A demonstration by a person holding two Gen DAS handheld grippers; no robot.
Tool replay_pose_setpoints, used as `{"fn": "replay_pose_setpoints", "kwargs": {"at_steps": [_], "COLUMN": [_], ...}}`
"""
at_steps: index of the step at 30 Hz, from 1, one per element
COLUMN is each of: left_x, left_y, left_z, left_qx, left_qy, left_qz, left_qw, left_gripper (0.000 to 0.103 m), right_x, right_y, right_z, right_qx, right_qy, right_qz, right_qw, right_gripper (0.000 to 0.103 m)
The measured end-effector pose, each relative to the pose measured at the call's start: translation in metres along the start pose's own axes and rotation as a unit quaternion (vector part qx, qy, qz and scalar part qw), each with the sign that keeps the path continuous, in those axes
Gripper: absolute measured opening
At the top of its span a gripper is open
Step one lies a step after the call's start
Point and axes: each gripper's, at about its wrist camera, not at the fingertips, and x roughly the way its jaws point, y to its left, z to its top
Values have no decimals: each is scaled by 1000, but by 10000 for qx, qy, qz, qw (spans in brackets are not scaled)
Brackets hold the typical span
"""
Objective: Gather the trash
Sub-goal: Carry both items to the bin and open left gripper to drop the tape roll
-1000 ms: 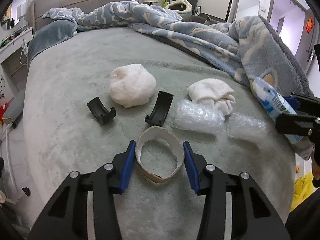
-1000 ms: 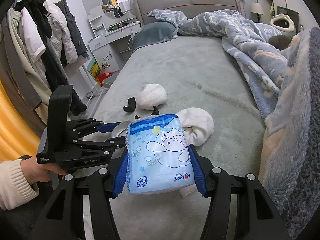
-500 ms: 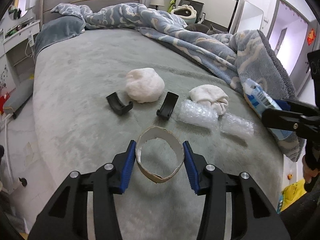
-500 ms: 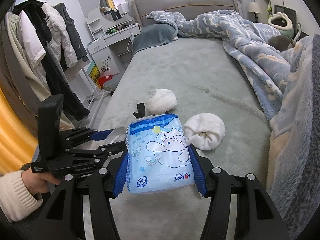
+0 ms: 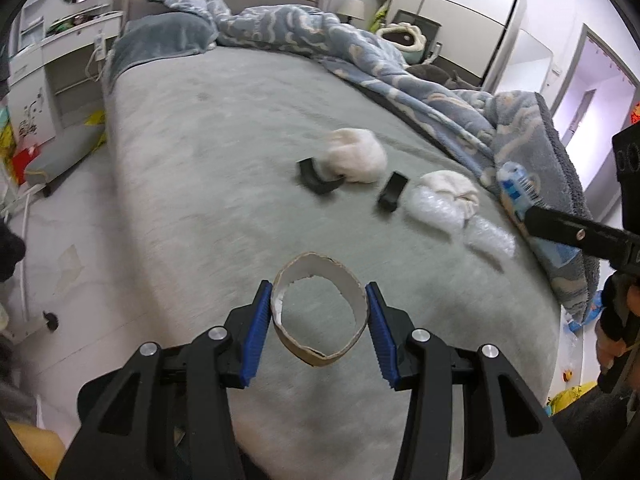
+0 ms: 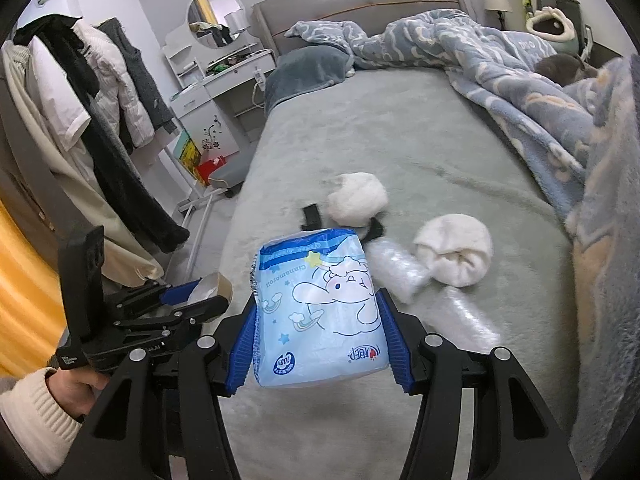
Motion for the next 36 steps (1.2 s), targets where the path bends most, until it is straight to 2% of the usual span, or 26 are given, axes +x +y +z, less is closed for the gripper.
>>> {"fn": "replay_pose_setpoints", "kwargs": {"at_steps": [9, 21, 30, 36], "left_x": [-16, -28, -17, -6], "left_y": [41, 96, 138, 158], "left_z": [-23, -57, -86, -106], "left_qx": [-148, -603, -919, -1127], "left_qy": [130, 394, 964, 1513], "left_qz": [343, 705, 915, 1003], "left_qw": [9992, 9949, 9869, 9769], "left_gripper": [49, 49, 50, 50], "right_x": [3, 24, 52, 73], "right_y": [51, 118, 160, 183], "right_z": [-6, -6, -9, -14], "right_qx": [2, -288, -501, -681], "right_qy": [-66, 22, 272, 473], "right_qz": [194, 462, 719, 771], "right_qw": [9998, 9985, 9958, 9936], "right_gripper": [57, 57, 57, 57]}}
